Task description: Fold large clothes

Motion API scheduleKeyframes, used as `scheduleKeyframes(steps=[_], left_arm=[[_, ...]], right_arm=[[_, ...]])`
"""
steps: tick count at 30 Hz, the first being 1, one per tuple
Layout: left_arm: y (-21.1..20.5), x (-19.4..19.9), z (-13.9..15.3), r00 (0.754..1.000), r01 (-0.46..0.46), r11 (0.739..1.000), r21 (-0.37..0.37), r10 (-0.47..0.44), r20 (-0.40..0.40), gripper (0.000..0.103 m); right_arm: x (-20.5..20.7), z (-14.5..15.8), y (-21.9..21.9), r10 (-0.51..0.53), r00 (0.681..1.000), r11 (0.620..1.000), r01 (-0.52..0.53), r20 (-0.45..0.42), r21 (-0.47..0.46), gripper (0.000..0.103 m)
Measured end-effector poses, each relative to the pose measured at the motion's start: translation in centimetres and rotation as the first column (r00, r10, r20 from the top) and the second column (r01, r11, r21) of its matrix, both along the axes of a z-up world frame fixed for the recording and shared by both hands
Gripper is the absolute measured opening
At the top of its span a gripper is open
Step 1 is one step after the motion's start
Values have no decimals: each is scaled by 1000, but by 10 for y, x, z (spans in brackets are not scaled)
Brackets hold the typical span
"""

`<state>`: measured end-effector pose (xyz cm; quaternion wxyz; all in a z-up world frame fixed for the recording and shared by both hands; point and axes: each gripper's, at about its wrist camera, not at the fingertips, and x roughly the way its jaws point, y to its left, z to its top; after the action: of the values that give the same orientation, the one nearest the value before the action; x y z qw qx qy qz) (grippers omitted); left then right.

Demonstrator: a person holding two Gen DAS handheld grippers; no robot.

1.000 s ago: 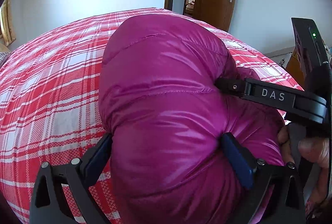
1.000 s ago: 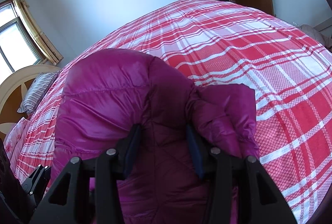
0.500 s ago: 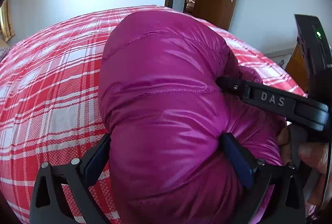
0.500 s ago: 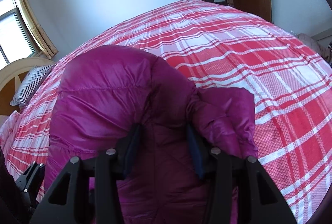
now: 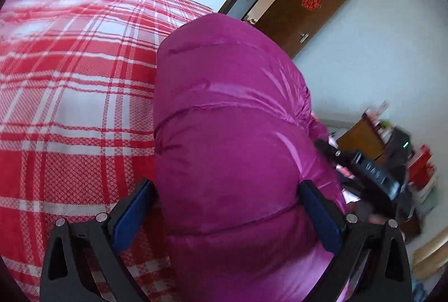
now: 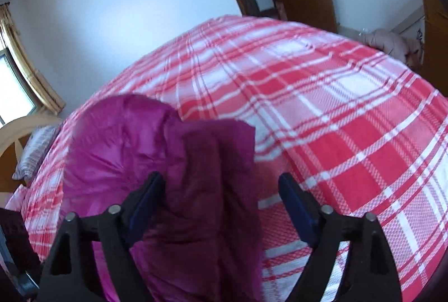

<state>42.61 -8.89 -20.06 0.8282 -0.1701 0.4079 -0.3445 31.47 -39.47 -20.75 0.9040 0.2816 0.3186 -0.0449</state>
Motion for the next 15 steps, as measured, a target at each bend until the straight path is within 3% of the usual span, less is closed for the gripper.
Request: scheduleKeyframes(steps=[4,13,15], left_arm=[[-10,0,0,1000,28,999,33,-29,8,102],[-13,6,-3,998,66,998,9,-66,-2,102],[-15,5,-3,996,88,996,0,-88,-1,102]], right_arm=[[4,-8,-3,46,999,996,-45,-2,71,86],[25,-17,-11,188,982,966,-189,19,177,79],[28,-16,-7,242,969,949,-246,40,196,68]])
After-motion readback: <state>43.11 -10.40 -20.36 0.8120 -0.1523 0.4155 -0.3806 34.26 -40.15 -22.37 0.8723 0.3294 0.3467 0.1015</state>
